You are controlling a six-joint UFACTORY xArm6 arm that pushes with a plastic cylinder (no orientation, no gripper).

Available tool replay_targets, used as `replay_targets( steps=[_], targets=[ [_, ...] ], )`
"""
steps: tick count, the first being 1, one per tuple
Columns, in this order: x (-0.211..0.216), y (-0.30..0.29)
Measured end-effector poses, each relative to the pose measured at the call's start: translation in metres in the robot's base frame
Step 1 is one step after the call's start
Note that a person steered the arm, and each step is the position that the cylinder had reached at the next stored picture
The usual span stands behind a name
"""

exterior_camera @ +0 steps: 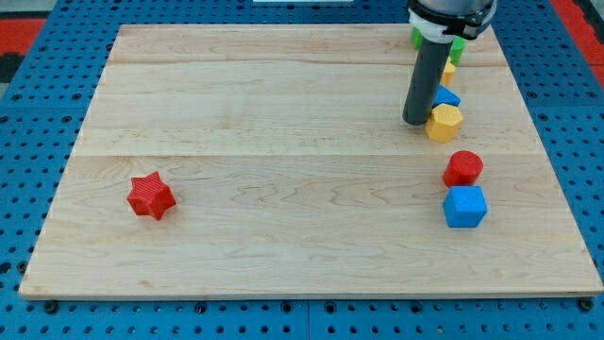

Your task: Point at the red star

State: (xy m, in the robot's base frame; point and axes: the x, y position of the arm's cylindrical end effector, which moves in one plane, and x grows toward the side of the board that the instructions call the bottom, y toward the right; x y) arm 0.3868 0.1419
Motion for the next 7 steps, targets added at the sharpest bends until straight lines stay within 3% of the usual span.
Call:
replay_targets(
  steps=[2,4,6,7],
  targets=[
    [0.041,-0.029],
    [0.041,-0.057],
    [0.041,-0.236],
    [0.041,-0.279]
  ],
)
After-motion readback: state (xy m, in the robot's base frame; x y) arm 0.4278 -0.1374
